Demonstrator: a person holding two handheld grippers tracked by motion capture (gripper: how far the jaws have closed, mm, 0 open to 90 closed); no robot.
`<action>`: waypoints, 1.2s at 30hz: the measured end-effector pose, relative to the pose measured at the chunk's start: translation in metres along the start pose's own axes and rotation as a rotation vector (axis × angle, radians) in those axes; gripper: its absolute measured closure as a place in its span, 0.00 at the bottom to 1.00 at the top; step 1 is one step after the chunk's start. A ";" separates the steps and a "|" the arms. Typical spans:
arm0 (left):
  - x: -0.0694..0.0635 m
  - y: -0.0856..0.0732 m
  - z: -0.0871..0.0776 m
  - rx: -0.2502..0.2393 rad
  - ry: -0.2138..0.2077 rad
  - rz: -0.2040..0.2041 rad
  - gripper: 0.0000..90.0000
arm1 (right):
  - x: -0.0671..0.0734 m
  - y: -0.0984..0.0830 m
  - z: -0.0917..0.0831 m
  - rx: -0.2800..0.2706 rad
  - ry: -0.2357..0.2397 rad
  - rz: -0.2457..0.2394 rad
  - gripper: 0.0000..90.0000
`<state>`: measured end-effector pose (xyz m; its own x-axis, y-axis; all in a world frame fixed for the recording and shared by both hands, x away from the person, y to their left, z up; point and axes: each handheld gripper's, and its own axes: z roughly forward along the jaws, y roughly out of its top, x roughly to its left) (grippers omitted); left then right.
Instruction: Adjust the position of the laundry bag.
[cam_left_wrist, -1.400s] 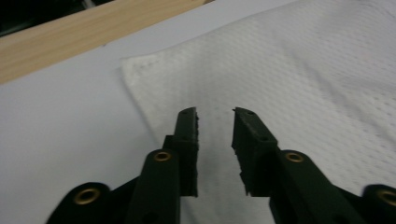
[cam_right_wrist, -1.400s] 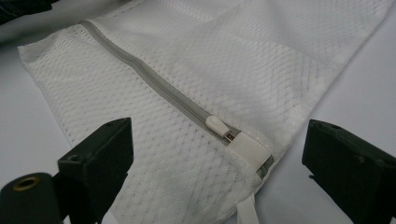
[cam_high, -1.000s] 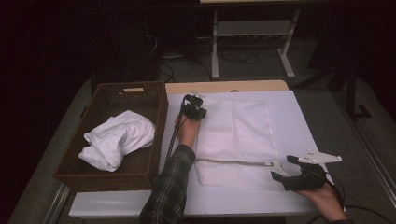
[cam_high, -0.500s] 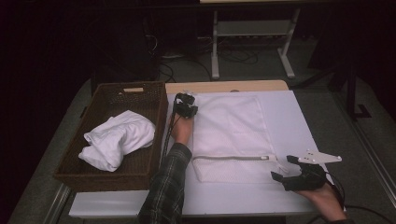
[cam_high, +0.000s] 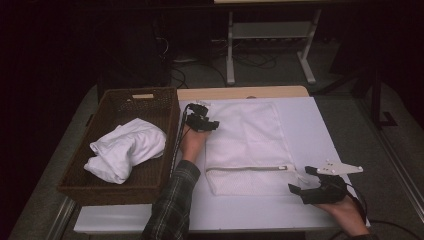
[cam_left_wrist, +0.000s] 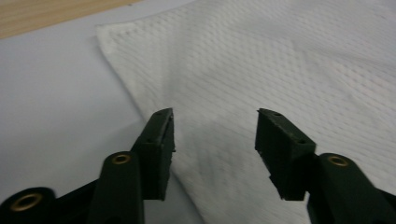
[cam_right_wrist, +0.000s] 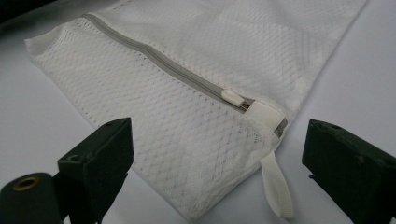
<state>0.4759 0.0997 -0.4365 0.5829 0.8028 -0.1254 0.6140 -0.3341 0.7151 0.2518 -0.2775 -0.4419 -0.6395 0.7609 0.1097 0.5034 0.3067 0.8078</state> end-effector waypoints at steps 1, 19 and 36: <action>-0.003 -0.001 -0.001 0.003 -0.014 0.004 0.45 | 0.000 0.001 0.001 0.003 0.002 0.000 0.09; -0.040 -0.024 -0.033 0.005 -0.110 0.107 0.22 | 0.000 0.002 0.009 0.029 0.023 -0.023 0.09; -0.061 -0.049 -0.068 -0.001 -0.150 0.162 0.15 | -0.001 0.001 0.006 0.021 0.014 -0.022 0.09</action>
<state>0.3738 0.1004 -0.4174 0.7467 0.6561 -0.1096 0.5054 -0.4525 0.7347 0.2568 -0.2748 -0.4442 -0.6589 0.7456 0.0999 0.5011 0.3360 0.7975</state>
